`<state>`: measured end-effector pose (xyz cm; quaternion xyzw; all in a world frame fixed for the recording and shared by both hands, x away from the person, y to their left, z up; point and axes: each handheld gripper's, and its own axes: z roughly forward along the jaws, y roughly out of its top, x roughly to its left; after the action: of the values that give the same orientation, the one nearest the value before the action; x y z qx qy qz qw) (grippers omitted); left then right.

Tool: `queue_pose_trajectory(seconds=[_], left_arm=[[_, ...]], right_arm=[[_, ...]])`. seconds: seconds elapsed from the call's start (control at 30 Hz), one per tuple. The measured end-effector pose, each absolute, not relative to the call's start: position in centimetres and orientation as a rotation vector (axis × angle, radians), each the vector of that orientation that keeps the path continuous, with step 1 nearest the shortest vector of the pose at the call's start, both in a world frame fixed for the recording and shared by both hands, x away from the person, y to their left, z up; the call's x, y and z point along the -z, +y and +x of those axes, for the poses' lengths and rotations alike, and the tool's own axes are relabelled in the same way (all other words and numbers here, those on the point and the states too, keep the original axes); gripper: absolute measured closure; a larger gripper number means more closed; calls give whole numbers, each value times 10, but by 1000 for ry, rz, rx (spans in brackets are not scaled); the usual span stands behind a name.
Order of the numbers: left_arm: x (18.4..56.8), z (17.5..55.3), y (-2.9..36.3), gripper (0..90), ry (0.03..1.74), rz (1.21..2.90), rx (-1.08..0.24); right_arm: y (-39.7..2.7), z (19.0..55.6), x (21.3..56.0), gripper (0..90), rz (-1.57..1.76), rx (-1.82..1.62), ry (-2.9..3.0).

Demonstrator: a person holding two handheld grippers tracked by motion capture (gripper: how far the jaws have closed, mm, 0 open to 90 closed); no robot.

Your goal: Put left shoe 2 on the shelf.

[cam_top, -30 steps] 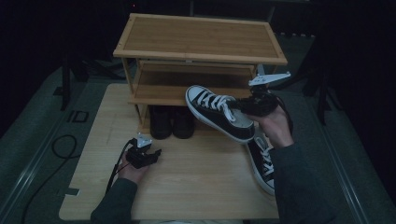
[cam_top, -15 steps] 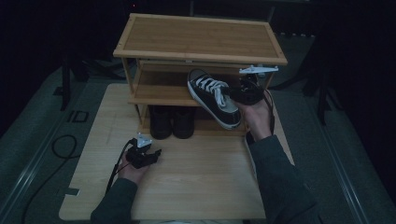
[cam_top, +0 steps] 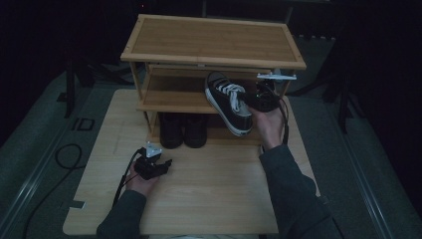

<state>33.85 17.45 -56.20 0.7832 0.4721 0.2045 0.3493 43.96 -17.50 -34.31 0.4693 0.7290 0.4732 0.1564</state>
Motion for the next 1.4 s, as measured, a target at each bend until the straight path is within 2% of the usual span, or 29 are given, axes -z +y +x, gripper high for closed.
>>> queue_pose_trajectory(seconds=[0.27,0.5,0.6,0.73,1.1,1.4], left_arm=[[562,339,174,468,1223,2030,-530],[562,338,174,467,1223,2029,-531],[562,339,174,468,1223,2030,-530],[562,338,175,468,1222,2032,-530],[562,339,175,468,1222,2032,-530],[562,339,175,468,1222,2032,-531]], right_arm=[[-179,431,327,757,1258,-1351,2086],[-183,418,317,731,1177,-1349,2065],[-185,411,314,751,1141,-1317,2049],[-192,403,313,899,1128,-1295,2030],[-210,374,334,900,1101,-1200,2110],[-209,344,353,900,1039,-1177,2176]])
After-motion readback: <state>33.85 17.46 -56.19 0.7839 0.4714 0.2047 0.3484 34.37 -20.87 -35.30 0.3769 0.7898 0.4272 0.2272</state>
